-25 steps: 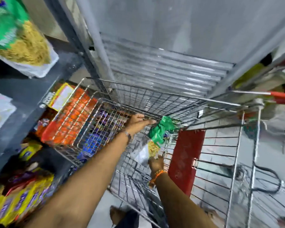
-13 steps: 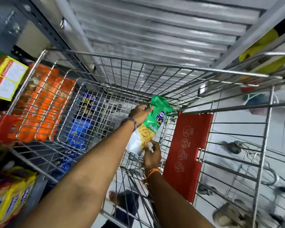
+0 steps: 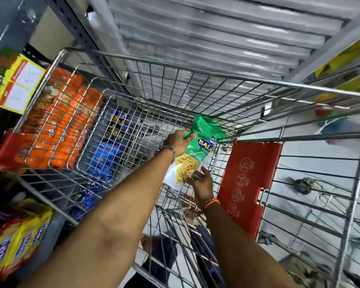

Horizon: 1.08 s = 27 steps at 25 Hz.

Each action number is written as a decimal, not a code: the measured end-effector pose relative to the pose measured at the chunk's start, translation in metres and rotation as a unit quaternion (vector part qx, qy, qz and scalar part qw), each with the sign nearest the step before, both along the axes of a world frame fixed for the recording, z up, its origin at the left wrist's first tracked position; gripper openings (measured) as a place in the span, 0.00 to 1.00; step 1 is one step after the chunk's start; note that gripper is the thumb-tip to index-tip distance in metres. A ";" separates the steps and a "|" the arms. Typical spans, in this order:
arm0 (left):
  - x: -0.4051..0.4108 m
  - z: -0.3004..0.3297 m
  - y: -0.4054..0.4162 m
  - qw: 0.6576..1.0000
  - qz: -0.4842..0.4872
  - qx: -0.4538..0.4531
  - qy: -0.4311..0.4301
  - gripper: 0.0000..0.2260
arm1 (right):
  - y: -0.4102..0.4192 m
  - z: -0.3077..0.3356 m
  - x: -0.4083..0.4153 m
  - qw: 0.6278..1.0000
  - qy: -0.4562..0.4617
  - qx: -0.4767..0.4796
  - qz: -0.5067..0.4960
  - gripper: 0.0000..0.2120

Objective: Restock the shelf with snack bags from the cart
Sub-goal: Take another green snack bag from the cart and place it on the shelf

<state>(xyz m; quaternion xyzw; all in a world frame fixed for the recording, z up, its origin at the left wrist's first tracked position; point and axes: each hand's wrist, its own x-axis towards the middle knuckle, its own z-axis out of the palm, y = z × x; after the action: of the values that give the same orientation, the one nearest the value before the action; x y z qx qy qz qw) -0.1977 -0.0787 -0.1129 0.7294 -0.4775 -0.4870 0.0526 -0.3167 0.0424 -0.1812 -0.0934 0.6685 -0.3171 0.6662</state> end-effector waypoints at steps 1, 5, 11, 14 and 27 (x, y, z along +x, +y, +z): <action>0.007 -0.003 0.000 1.000 0.000 -0.008 0.015 0.19 | 0.001 0.000 0.000 1.000 -0.011 -0.004 0.003 0.40; 0.043 0.004 0.010 0.992 0.045 -0.014 0.117 0.20 | 0.005 0.018 0.010 0.994 -0.087 -0.031 0.053 0.36; 0.084 0.077 0.030 0.972 0.157 0.011 0.172 0.22 | -0.003 0.078 0.018 0.970 -0.147 -0.107 0.163 0.32; 0.101 0.123 0.046 0.910 0.286 -0.035 0.299 0.25 | -0.014 0.125 0.024 0.958 -0.161 -0.130 0.198 0.33; 0.194 0.334 0.201 0.681 0.521 -0.360 0.367 0.26 | -0.037 0.341 0.142 0.752 -0.129 -0.375 0.526 0.37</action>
<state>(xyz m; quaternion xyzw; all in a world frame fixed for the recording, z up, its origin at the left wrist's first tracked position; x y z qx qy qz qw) -0.0032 0.1226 0.2209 0.5475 -0.1013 -0.4001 0.7280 -0.1749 0.0050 0.1601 -0.6312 0.2490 -0.1505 0.7190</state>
